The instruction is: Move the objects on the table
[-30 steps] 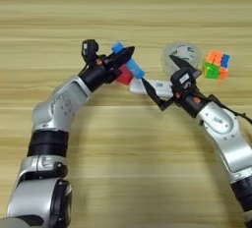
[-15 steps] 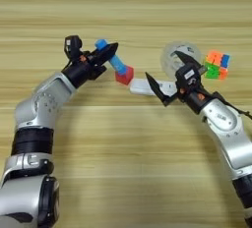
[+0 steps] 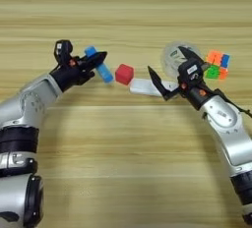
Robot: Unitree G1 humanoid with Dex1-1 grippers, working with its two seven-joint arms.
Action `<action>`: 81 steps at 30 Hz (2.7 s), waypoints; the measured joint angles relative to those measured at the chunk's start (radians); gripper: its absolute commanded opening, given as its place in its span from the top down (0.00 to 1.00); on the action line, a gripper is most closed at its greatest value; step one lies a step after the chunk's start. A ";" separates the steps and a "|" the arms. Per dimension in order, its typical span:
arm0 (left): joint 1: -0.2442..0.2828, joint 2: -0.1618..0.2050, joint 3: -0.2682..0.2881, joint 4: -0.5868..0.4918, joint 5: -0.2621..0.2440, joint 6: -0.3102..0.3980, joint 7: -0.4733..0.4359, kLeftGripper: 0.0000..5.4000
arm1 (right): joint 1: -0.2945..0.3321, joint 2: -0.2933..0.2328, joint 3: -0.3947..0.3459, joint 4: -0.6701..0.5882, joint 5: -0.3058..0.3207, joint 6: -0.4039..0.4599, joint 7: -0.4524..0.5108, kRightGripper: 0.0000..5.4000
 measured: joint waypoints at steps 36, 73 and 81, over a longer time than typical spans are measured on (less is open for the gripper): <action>-0.231 -0.033 -0.072 0.608 0.159 -0.259 -0.072 0.75 | -0.014 0.008 -0.005 0.004 0.008 0.005 -0.008 0.00; -0.202 -0.038 -0.047 0.654 0.233 -0.265 -0.082 0.55 | -0.014 0.007 -0.002 0.001 0.007 0.005 -0.008 0.00; -0.203 -0.040 -0.031 0.653 0.234 -0.266 -0.083 0.44 | -0.014 0.007 -0.002 0.001 0.007 0.005 -0.008 0.00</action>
